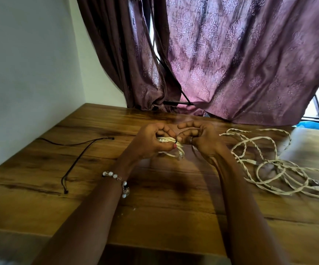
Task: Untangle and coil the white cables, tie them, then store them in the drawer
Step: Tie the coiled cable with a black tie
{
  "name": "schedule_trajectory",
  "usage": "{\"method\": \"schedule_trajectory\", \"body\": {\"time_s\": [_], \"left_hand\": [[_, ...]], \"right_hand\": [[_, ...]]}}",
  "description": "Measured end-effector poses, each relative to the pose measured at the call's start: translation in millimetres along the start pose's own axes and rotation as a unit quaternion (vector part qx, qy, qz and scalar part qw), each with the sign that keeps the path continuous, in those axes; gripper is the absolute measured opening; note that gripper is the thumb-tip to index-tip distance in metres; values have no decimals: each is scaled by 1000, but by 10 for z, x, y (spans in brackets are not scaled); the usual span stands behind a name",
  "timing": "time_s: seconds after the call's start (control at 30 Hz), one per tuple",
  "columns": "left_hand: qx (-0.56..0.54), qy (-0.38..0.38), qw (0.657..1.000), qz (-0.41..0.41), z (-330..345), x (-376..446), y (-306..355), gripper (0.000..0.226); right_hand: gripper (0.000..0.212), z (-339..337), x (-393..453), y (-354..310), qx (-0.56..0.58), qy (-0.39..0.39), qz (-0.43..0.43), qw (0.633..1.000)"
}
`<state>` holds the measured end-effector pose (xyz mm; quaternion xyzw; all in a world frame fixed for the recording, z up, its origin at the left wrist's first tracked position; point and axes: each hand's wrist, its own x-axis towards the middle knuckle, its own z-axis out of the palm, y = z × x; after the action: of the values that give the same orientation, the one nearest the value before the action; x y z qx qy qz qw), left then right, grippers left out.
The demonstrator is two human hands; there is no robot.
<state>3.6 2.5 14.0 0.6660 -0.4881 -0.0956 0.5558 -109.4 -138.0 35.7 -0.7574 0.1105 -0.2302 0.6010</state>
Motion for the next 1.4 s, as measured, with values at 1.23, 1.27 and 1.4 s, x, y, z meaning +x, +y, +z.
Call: {"method": "schedule_trajectory", "body": {"time_s": [1.23,1.27,1.4], "left_hand": [[-302,78,950,-4,-38,77,-69,34],[-311,74,947,-14,-41,73,-67,35],[-332,37,938,-88,-71,39,-47,54]], "right_hand": [[49,-91,-28,121,36,-26,-77,996],[41,-66,-33,123,33,-16,-61,997],[22,-22,-38,134,43,32,-24,998]]}}
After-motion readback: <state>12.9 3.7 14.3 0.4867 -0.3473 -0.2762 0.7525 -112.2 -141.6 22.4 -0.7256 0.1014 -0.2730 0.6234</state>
